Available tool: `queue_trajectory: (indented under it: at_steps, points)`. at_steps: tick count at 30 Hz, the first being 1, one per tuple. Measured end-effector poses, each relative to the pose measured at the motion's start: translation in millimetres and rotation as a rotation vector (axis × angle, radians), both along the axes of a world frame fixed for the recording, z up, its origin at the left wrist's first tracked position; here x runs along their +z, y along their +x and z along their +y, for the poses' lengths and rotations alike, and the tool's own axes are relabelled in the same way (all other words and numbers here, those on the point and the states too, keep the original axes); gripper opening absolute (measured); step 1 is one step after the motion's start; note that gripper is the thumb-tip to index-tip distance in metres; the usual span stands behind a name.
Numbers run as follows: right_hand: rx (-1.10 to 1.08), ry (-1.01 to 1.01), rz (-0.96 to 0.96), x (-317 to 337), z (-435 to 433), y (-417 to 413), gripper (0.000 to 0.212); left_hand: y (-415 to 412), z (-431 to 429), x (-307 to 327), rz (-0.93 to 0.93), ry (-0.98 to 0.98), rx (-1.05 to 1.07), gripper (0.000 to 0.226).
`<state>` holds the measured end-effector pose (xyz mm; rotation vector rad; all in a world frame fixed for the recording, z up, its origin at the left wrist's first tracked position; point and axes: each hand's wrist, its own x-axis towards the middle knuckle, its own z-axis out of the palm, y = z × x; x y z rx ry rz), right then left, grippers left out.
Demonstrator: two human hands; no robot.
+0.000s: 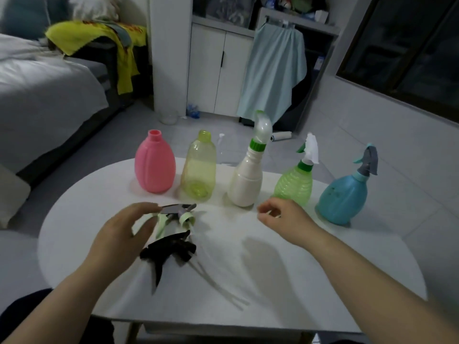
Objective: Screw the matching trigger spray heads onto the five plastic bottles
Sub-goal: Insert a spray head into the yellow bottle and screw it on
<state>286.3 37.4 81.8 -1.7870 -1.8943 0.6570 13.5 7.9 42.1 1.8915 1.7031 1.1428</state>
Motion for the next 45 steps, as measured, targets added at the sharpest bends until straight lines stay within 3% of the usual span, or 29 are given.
queue_trajectory:
  at_steps: [4, 8, 10, 12, 14, 16, 25, 29, 33, 36, 42, 45]
  points:
    - [0.067, -0.094, 0.007, -10, 16, -41, 0.024, -25, 10, -23, 0.107, -0.121, 0.144, 0.03]
    - [0.096, -0.21, 0.016, -22, 31, -80, 0.043, -27, 18, -48, 0.36, -0.262, 0.087, 0.046]
    - [0.062, -0.236, -0.003, -27, 37, -99, 0.052, -26, 20, -54, 0.399, -0.263, 0.085, 0.047]
    - [0.048, -0.266, -0.035, -31, 42, -115, 0.047, -27, 20, -54, 0.427, -0.26, 0.083, 0.047]
    - [0.043, -0.273, -0.058, -33, 45, -128, 0.028, -30, 21, -55, 0.442, -0.248, 0.08, 0.047]
    - [0.044, -0.269, -0.053, -34, 47, -136, 0.025, -31, 22, -56, 0.442, -0.241, 0.079, 0.047]
    - [0.071, -0.384, 0.026, -33, 50, -136, 0.021, -33, 23, -60, 0.426, -0.227, 0.087, 0.047]
    - [0.119, -0.438, -0.029, -31, 47, -132, 0.016, -33, 22, -61, 0.43, -0.228, 0.082, 0.047]
    - [0.129, -0.458, -0.049, -29, 43, -123, 0.027, -33, 22, -61, 0.414, -0.216, 0.079, 0.046]
    - [0.106, -0.46, 0.038, -26, 39, -113, 0.023, -33, 21, -60, 0.403, -0.224, 0.074, 0.046]
    - [0.059, -0.495, 0.489, -10, 32, -83, 0.01, -34, 20, -58, 0.387, -0.259, 0.066, 0.044]
    - [0.071, -0.452, 0.673, 4, 27, -67, 0.009, -26, 20, -47, 0.227, -0.245, 0.074, 0.038]
